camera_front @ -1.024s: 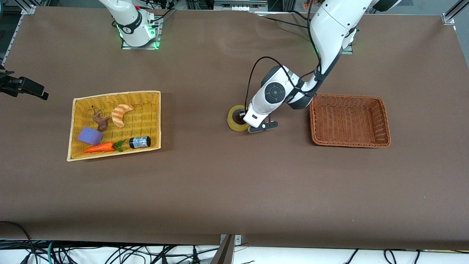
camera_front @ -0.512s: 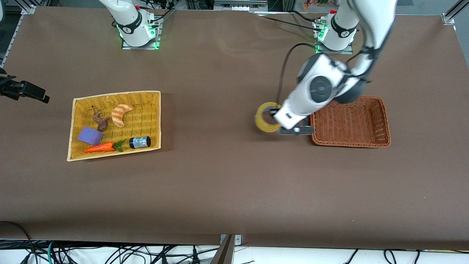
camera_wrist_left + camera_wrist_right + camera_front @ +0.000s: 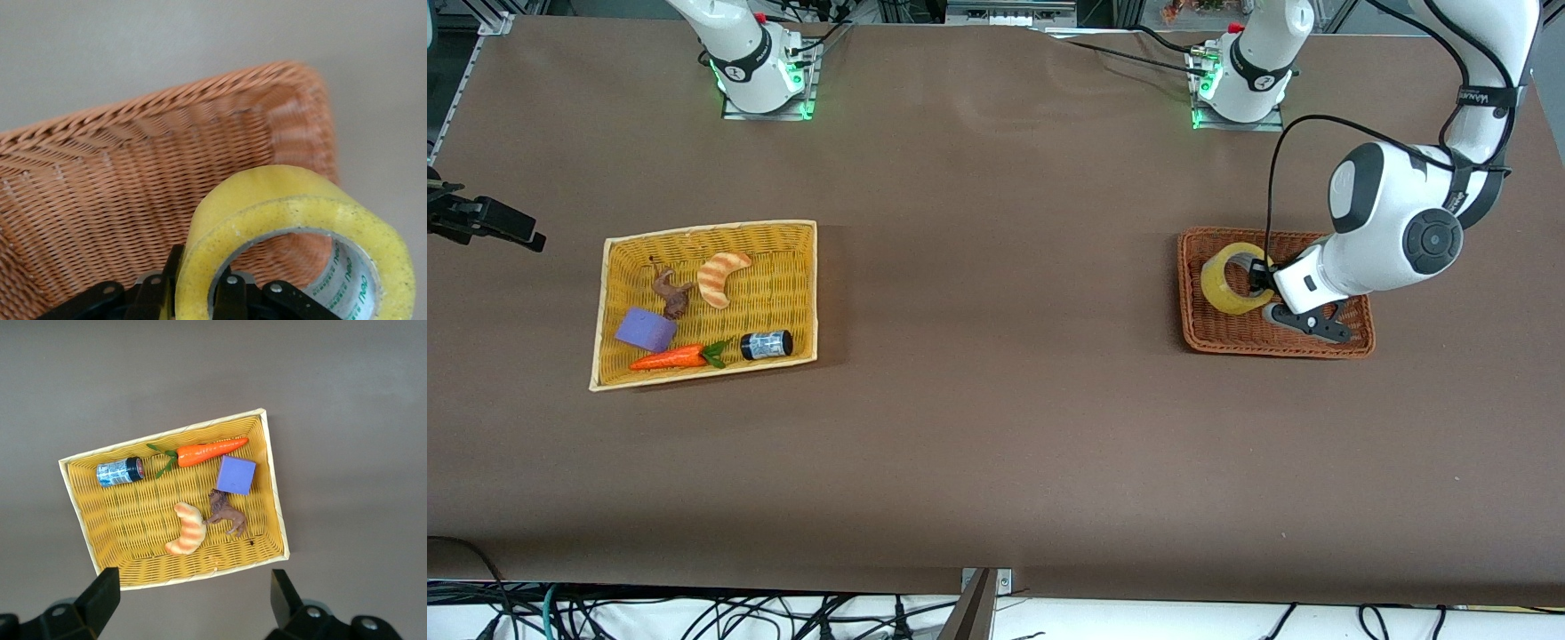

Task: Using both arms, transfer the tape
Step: 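Carry the tape with the left gripper into the brown basket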

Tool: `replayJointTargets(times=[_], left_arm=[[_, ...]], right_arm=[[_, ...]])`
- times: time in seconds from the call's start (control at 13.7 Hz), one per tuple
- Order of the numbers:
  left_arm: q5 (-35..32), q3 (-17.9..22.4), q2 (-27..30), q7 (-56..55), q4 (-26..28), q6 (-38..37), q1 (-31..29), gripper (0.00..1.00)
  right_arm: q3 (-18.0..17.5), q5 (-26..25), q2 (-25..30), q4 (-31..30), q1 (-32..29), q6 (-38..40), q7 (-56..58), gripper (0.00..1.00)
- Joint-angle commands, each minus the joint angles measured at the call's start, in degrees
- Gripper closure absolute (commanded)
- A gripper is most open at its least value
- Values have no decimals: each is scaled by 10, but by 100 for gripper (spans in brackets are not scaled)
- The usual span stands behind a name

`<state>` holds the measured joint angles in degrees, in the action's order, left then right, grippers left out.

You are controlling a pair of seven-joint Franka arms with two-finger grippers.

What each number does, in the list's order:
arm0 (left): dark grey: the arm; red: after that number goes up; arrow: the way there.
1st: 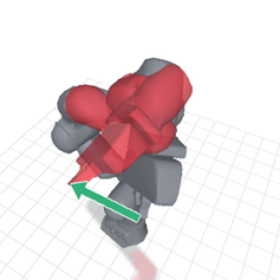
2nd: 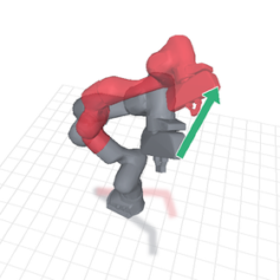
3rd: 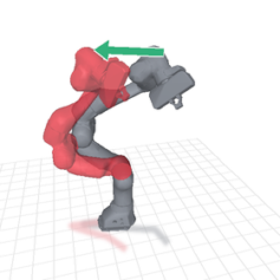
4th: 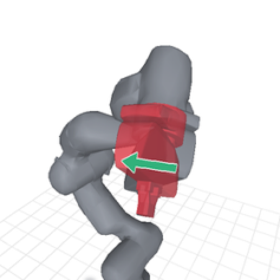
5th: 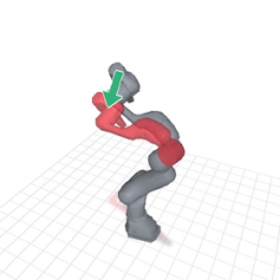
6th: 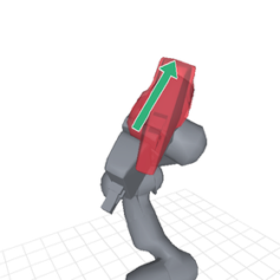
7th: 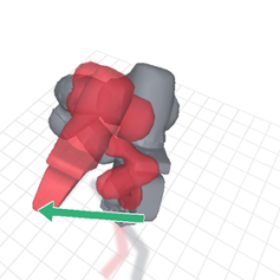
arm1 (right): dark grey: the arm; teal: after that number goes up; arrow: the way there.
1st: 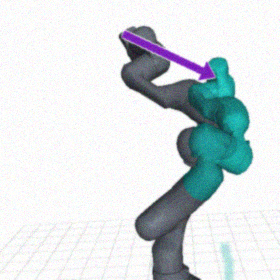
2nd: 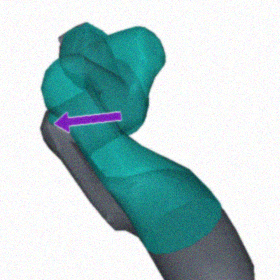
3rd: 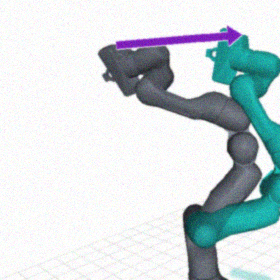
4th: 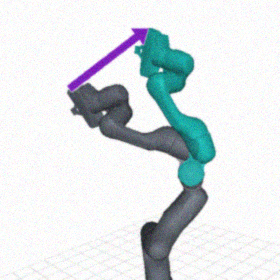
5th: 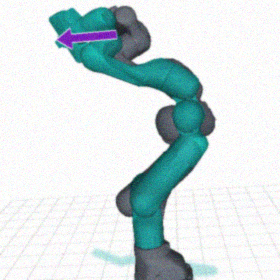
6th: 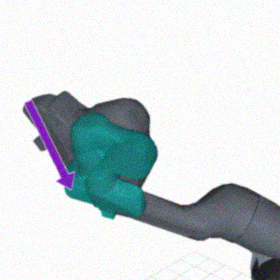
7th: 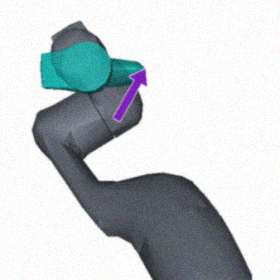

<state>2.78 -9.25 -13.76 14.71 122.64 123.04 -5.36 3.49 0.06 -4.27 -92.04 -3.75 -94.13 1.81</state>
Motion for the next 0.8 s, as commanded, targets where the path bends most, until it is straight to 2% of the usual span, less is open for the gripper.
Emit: replayJointTargets(times=[0.0, 0.22, 0.29, 0.37, 0.44, 0.73], left_arm=[[-34, -5, -18, 8, 51, 77, -4, 100], [-34, -4, -36, 8, 68, 101, -18, 100], [-34, -4, -38, 8, 68, 102, -19, 86], [-34, -4, -37, 8, 68, 101, -19, 49], [-34, -4, -36, 0, 68, 101, -19, 0], [-34, -4, 23, 1, 66, 60, -24, 0]], right_arm=[[-8, -2, -7, 16, -8, 9, 7, 0], [-8, -1, -7, 16, -8, 9, 7, 0], [-8, -1, -7, 16, -8, 9, 7, 0], [-8, -2, -7, 16, -8, 9, 7, 0], [-8, -2, -7, 16, -8, 9, 7, 0], [-8, -1, -7, 16, -8, 9, 7, 0]])
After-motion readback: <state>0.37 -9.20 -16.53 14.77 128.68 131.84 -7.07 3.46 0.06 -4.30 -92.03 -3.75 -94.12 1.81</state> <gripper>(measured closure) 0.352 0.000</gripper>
